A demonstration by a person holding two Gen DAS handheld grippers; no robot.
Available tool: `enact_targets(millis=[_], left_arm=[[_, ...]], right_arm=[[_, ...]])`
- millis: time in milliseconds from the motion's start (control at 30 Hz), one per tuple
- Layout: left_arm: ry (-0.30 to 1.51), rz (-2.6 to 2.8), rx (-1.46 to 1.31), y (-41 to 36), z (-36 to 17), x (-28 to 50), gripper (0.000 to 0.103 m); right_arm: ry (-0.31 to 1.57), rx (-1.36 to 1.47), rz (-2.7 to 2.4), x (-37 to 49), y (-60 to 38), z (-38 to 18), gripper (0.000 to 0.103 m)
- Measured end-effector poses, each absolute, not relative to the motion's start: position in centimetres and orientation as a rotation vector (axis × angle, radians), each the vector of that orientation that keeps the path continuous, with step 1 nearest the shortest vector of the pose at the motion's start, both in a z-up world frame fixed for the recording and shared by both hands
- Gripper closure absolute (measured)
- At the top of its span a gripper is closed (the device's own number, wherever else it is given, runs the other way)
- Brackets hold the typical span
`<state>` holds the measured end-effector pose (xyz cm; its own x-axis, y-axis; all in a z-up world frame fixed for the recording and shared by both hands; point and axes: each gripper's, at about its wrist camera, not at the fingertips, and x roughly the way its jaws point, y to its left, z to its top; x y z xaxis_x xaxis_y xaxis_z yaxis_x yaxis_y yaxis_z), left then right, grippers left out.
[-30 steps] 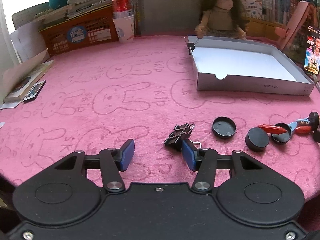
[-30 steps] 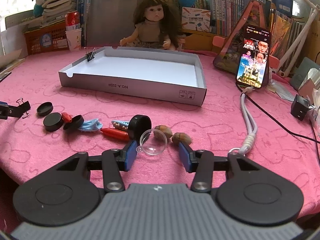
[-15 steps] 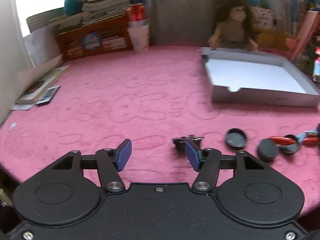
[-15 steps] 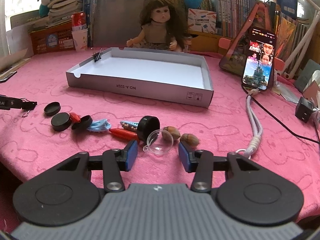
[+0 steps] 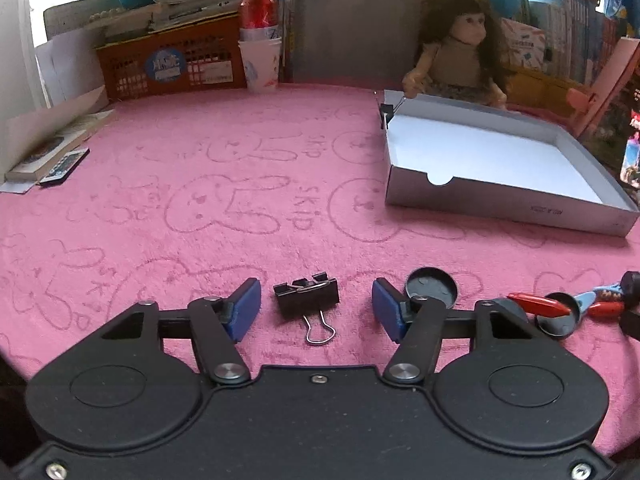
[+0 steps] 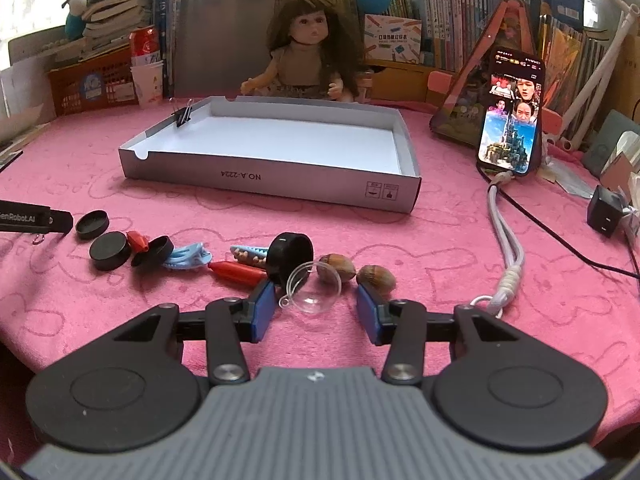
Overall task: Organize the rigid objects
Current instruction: 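Grasp the black binder clip with the left tool while the right tool grasps the clear plastic dome, then carry the clip into the white tray and open the left tool while the right tool releases the dome there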
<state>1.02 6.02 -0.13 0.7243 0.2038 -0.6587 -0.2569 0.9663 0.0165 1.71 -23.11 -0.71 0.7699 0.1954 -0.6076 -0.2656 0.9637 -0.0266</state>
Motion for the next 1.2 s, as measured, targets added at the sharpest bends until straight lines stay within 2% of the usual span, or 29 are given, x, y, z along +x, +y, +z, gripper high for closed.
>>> enact_targets(millis=[33,100,133,167,1200], left_arm=[[0.716,0.258,-0.077,6.0,-0.2,1.0,0.045],[0.708,0.264,-0.078,5.9,-0.1,0.9,0.057],[0.704,0.272,-0.074,5.9,-0.1,0.8,0.071],[0.702,0.274,-0.071,5.9,0.0,0.7,0.071],[0.645,0.019,-0.048,1.5,4.5,2.9,0.071]], right_arm=[[0.646,-0.112,0.252,1.8,-23.1,-0.7,0.053],[0.647,-0.106,0.256,1.8,-23.1,-0.7,0.058],[0.649,-0.104,0.260,1.9,-23.1,-0.7,0.064],[0.648,-0.104,0.263,1.8,-23.1,-0.7,0.066],[0.573,-0.039,0.256,3.8,-24.2,2.8,0.066]])
